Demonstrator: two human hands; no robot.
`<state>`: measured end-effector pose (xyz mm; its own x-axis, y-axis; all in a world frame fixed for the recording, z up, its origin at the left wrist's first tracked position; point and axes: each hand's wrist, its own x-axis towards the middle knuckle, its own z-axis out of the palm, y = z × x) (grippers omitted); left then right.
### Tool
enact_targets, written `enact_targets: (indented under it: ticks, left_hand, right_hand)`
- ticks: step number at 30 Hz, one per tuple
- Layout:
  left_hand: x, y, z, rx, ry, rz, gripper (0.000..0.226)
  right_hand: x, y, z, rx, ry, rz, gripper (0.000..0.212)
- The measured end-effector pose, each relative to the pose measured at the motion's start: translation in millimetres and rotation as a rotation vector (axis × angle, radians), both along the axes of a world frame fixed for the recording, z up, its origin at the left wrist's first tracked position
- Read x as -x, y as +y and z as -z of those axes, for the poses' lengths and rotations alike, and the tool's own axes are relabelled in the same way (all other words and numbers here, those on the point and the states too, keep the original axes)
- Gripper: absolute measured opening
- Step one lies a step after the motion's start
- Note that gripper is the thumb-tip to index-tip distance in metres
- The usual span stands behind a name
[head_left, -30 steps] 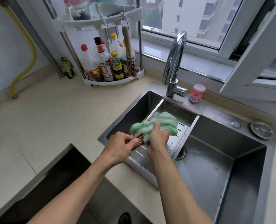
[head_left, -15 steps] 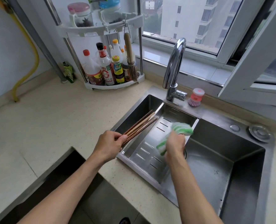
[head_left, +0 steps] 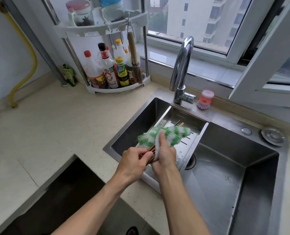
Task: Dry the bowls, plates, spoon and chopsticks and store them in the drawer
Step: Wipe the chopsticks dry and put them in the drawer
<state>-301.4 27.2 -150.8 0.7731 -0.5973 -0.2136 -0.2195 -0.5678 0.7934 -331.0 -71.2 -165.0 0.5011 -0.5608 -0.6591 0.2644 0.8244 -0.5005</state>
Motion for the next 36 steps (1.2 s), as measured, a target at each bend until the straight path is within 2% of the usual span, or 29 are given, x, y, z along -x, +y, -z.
enact_targets:
  ticks: [5, 9, 11, 13, 16, 19, 24, 27, 29, 31, 33, 36]
  left_hand:
    - [0, 13, -7, 0.005, 0.049, 0.021, 0.031]
    - [-13, -3, -9, -0.029, -0.041, -0.055, 0.035]
    - [-16, 1, -11, -0.037, -0.027, -0.037, 0.036]
    - [-16, 12, -10, -0.046, 0.001, 0.023, 0.036]
    - [-11, 14, -11, -0.057, -0.016, 0.043, 0.037]
    - [-20, 0, -13, -0.084, -0.086, -0.034, 0.032]
    - [-25, -2, 0, -0.119, -0.166, -0.079, 0.043]
    - [-17, 3, -5, -0.22, -0.29, -0.06, 0.055]
    - [-27, 6, -13, -0.278, -0.419, -0.09, 0.054]
    - [-50, 2, -20, -0.224, -0.499, -0.173, 0.042]
    - [-72, -8, -26, -0.155, -0.443, -0.159, 0.029]
    - [-84, -28, -30, -0.05, -0.173, 0.014, 0.032]
  right_hand:
    - [-8, -43, 0, 0.072, 0.018, 0.066, 0.027]
    - [-17, 4, 1, 0.136, 0.078, -0.088, 0.022]
    - [-16, 4, 1, 0.13, 0.053, -0.131, 0.019]
    - [-13, -21, -1, 0.096, 0.0, -0.077, 0.021]
    - [-14, -38, 0, 0.091, 0.039, -0.036, 0.03]
    - [-17, -9, 4, 0.088, 0.03, -0.172, 0.031]
    - [-9, 3, 9, 0.039, -0.097, -0.341, 0.024]
    - [-2, -13, 10, 0.165, -0.051, -0.455, 0.031]
    - [11, -33, 9, 0.287, -0.012, -0.656, 0.034]
    - [27, -51, 4, 0.383, -0.006, -0.953, 0.033]
    - [38, -61, 0, 0.409, -0.038, -1.17, 0.029]
    - [46, -61, 1, 0.378, -0.086, -1.286, 0.034]
